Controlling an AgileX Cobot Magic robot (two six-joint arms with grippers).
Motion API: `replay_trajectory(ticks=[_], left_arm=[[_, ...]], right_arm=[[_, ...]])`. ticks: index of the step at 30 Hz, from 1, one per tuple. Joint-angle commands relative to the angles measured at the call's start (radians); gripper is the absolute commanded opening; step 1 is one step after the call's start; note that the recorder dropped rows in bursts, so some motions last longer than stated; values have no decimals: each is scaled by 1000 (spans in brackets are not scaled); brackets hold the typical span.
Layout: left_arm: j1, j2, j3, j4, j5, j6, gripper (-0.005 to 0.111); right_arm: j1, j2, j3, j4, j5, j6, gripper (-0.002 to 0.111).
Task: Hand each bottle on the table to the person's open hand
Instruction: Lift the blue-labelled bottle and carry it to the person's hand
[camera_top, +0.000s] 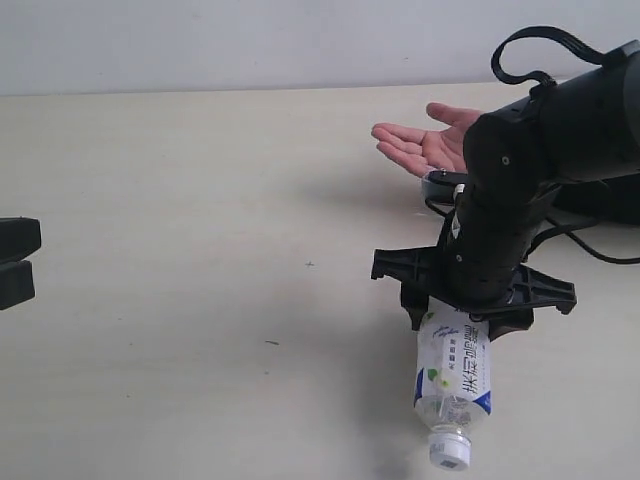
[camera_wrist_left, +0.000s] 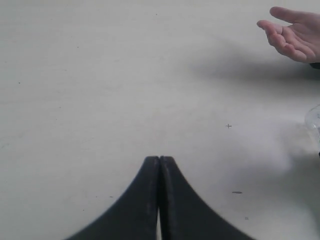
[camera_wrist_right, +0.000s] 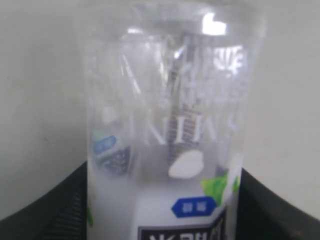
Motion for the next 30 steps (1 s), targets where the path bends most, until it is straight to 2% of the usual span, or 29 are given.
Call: replay_trajectory(ticks=[1, 7, 14, 18, 23, 26, 30], left_arm=[[3, -7, 3, -2, 0, 3, 0], [3, -7, 3, -2, 0, 3, 0], [3, -7, 3, -2, 0, 3, 0], [3, -7, 3, -2, 0, 3, 0], [3, -7, 3, -2, 0, 3, 0], [3, -7, 3, -2, 0, 3, 0], [3, -7, 3, -2, 0, 3, 0]], right_arm=[[1, -62, 2, 34, 60, -81, 0], [1, -176, 2, 118, 131, -206, 0], [-5, -312, -59, 58, 161, -206, 0], [-45, -307, -209, 2, 307, -215, 0], [-116, -260, -415, -44, 403, -277, 0], [-188, -155, -588, -44, 440, -377, 0], [-233, 38, -744, -44, 457, -485, 0]])
